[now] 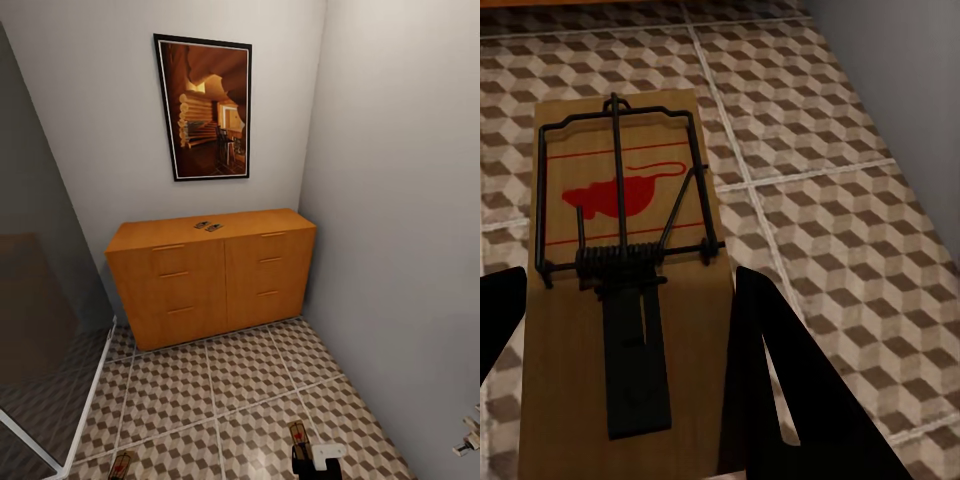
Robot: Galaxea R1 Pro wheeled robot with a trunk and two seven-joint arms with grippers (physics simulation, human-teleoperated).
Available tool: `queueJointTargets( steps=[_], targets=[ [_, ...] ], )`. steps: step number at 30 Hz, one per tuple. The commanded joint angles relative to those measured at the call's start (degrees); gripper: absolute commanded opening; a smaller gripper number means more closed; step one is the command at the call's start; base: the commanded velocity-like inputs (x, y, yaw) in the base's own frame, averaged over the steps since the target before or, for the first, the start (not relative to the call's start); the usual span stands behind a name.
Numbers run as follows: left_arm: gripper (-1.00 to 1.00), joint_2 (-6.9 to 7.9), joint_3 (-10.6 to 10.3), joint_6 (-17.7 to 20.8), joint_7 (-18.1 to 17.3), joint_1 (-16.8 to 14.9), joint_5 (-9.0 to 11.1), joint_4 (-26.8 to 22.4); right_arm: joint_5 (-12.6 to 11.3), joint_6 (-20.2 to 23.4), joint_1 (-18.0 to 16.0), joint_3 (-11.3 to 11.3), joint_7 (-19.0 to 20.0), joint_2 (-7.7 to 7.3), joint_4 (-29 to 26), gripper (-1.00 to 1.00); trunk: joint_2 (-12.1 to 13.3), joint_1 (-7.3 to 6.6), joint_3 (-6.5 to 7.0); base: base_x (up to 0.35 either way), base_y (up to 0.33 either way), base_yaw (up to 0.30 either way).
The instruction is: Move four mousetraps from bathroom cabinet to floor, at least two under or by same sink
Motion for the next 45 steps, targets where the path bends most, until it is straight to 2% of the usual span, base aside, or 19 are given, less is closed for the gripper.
queueJointTargets(
  steps=[1,9,38,45],
  targets=[
    [-1.00,-0.02,-0.25,-0.31,-0.41,-0.09,0.44,0.23,-0.61,-0.21,-0.04,0.50,-0.06,0.00,0.09,-1.00,-0.03,0.00,-0.06,0.000,0.000,0.000],
    [-1.00,-0.01,-0.25,-0.31,-0.41,-0.09,0.44,0.23,-0.67,-0.14,-0.03,0.47,-0.15,0.07,0.08,-1.00,-0.03,0.00,-0.06,0.000,0.000,0.094],
    [-1.00,-0.07,-0.25,-0.31,-0.41,-0.09,0.44,0.23,-0.70,-0.12,-0.04,0.42,-0.15,0.00,0.09,-1.00,-0.03,0.00,-0.06,0.000,0.000,0.282],
    [-1.00,-0.07,-0.25,-0.31,-0.41,-0.09,0.44,0.23,-0.46,-0.19,-0.04,0.43,0.13,-0.41,0.15,-1.00,-0.03,0.00,-0.06,0.000,0.000,0.256]
  ],
)
